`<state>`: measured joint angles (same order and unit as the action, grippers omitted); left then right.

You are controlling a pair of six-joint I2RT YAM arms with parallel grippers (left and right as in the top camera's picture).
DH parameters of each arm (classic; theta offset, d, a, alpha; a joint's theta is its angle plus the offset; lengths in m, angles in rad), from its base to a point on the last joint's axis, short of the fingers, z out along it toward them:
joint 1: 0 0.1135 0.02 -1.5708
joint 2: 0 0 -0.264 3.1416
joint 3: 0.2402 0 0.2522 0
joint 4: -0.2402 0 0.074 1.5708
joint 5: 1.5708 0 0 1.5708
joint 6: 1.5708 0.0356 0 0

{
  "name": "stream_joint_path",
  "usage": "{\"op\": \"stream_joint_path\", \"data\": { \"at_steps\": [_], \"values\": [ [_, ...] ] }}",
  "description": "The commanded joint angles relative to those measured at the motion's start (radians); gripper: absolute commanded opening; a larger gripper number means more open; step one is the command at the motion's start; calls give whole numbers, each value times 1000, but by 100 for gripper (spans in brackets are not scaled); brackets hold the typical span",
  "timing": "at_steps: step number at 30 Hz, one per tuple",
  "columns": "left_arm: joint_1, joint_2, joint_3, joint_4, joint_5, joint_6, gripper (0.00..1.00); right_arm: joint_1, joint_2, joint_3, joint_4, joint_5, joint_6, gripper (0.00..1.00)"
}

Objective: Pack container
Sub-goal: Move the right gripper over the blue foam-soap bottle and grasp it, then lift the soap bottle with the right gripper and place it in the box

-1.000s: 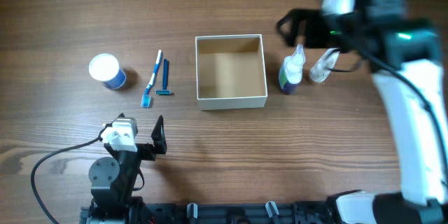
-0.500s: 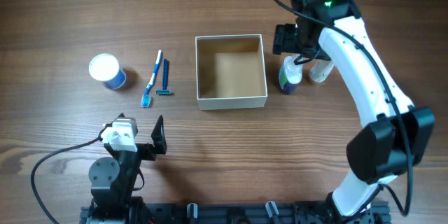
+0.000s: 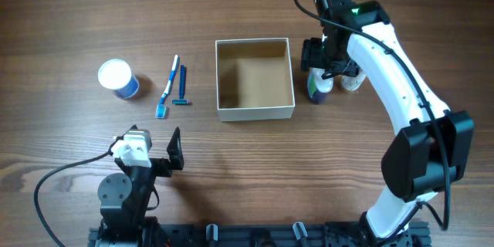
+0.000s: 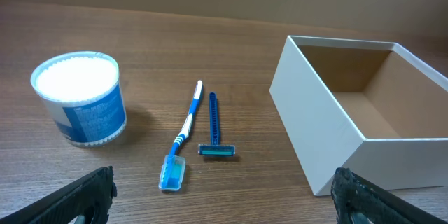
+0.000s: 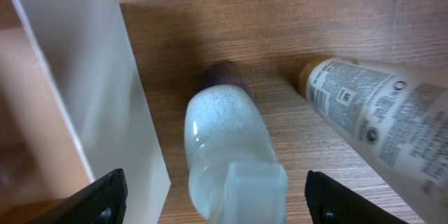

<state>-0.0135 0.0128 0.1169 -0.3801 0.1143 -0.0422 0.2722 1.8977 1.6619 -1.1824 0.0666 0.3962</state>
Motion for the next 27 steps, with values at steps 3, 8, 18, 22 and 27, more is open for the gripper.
{"op": "stream_joint_path", "data": {
  "at_steps": [3,8,18,22,27],
  "values": [
    [5,-8,-3,3,5,12,100,1,14,-33,22,-16,-3,74],
    [5,-8,-3,3,5,12,100,1,14,-34,20,-16,0,71],
    [5,-8,-3,3,5,12,100,1,14,-35,-3,-12,34,63],
    [5,-8,-3,3,5,12,100,1,14,-35,-8,-4,51,63],
    [5,-8,-3,3,5,12,100,1,14,-35,-7,13,52,64]
  ]
}}
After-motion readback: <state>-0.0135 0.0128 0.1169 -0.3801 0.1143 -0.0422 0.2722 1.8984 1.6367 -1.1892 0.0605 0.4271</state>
